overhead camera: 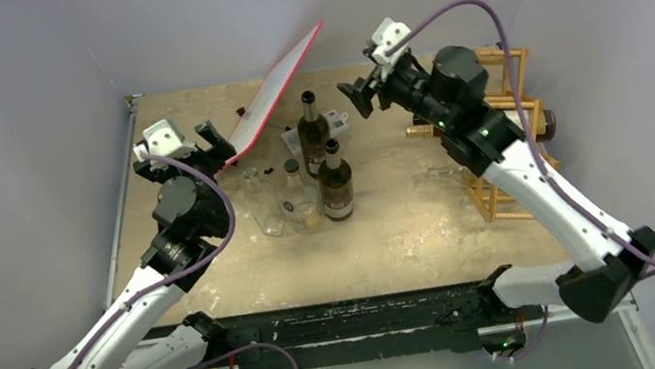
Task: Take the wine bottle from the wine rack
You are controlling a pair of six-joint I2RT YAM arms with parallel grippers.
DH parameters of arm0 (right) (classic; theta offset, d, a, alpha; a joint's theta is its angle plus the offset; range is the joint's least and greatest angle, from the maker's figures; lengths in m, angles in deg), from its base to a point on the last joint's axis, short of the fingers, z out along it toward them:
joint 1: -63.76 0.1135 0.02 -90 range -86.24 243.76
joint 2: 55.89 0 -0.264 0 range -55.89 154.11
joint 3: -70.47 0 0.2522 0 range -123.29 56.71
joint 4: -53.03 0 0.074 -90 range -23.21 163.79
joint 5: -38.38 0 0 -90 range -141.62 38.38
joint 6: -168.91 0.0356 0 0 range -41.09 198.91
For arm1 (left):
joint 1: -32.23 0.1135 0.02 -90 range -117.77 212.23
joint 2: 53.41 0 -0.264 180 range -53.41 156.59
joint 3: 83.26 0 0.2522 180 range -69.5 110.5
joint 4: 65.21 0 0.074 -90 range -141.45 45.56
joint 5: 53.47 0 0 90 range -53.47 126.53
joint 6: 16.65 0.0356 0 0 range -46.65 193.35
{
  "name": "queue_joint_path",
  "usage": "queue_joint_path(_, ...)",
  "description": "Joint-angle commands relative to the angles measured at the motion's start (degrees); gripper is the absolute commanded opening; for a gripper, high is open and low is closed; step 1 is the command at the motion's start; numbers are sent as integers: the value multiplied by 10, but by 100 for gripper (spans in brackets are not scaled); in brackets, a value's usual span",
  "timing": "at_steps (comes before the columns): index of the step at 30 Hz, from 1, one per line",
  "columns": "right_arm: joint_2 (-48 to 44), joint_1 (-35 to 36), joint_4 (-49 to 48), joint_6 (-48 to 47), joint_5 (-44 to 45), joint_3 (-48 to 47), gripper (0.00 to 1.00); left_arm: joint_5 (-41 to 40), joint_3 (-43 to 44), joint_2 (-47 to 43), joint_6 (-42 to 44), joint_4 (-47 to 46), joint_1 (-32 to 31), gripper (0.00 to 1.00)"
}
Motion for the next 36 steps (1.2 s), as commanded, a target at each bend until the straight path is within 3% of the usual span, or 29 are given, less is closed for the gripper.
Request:
queue_joint_path(1, -68, 2, 101, -45, 106, 32, 78, 4, 8, -14, -1, -19, -2, 84)
queue_joint_path(4, -104, 2, 173, -63, 136, 38, 99, 4, 8, -19, -2, -18, -2, 84)
queue_joint_path(5, -114, 2, 199, -69, 151, 40, 100, 4, 8, -20, -2, -18, -2, 84)
queue_joint_path(11, -149, 2, 268, -109, 247, 66, 100, 6, 9, -25, -5, -16, -2, 84)
queue_joint_path(15, -162, 2, 253, -133, 318, 108, 100, 5, 11, -27, -5, -15, -2, 84)
queue_joint_path(24, -105, -1, 243, -206, 416, 166, 100, 2, 10, -27, -1, -16, -2, 100)
queue_joint_path(36, 1, -85, 180, -259, 391, 189, 100, -42, 9, -28, -9, -25, -2, 100)
